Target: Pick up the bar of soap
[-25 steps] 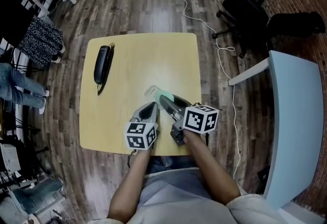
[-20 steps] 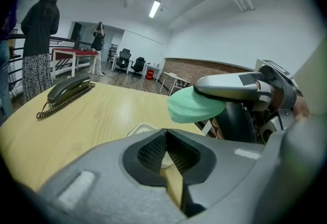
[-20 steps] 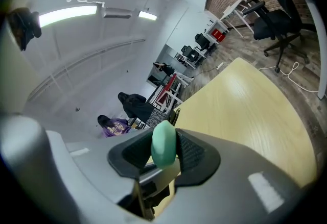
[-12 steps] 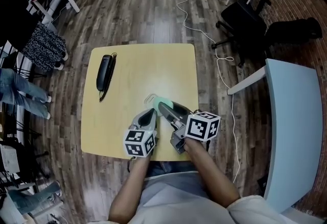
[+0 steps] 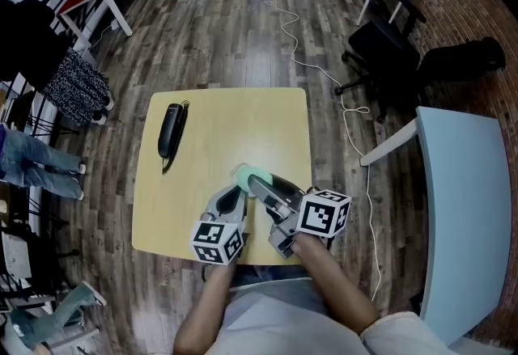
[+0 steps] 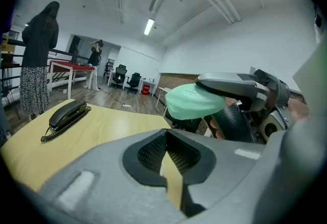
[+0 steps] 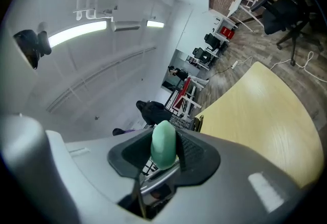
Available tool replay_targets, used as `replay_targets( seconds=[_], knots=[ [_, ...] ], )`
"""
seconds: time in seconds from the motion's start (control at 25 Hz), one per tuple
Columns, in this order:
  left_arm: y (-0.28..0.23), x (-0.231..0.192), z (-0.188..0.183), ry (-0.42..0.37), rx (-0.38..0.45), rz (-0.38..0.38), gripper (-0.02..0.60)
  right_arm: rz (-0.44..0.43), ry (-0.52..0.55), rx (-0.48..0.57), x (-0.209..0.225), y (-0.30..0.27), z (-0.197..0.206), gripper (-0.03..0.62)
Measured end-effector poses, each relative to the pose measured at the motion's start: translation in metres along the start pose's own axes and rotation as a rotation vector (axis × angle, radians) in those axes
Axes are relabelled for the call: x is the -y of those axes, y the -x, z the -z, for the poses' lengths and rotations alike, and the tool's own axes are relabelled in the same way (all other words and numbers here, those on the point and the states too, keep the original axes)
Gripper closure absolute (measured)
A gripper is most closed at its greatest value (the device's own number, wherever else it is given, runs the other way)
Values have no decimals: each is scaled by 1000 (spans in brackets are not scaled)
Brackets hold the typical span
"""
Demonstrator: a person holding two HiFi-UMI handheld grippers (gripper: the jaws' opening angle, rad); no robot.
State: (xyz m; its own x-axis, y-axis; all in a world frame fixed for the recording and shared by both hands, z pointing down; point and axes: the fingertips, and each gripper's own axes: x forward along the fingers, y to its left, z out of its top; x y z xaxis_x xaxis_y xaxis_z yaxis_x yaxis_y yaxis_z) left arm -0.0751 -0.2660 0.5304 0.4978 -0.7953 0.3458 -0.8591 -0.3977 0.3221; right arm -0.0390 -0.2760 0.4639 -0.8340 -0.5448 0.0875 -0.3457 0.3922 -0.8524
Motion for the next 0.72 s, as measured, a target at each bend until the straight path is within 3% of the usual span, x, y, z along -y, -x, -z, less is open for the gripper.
replay_targets(
  seconds=[0.24,0.4,0.72],
  knots=[
    [9,17,-27,-61,71,26,577,-60,-19,17,-24,9,-10,467],
    [16,32,-46,-142,101,37,577,-105,-34,41,-42,14,-22,467],
    [44,48,-85,-126,211,58,577,-205,-33,73,-85,22,-42,467]
  ],
)
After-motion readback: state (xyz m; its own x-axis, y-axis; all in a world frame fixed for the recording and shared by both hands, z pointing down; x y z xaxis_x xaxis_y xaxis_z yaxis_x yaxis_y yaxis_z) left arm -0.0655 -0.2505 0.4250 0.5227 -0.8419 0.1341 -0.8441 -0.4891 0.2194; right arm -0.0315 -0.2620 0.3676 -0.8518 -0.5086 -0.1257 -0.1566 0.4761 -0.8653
